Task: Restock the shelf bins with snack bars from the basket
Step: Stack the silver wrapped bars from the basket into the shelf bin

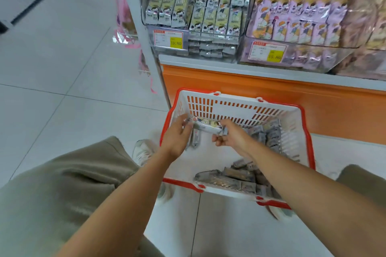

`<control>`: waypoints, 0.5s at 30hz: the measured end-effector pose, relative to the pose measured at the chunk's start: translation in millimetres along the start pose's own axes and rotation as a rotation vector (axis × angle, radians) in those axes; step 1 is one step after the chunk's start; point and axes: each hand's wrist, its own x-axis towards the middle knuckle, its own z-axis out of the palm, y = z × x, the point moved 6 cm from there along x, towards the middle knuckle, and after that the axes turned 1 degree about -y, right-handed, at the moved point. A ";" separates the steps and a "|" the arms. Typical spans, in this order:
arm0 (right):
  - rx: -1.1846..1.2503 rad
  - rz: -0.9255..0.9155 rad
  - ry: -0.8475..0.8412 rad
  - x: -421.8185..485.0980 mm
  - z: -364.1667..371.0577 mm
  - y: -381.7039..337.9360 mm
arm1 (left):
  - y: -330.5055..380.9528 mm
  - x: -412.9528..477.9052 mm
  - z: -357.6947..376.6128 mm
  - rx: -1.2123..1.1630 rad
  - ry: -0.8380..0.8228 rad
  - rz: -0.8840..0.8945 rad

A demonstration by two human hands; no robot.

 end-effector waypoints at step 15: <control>-0.353 -0.318 0.027 -86.8 18.8 -81.1 | 57.8 -26.6 -28.7 -0.680 0.186 -0.190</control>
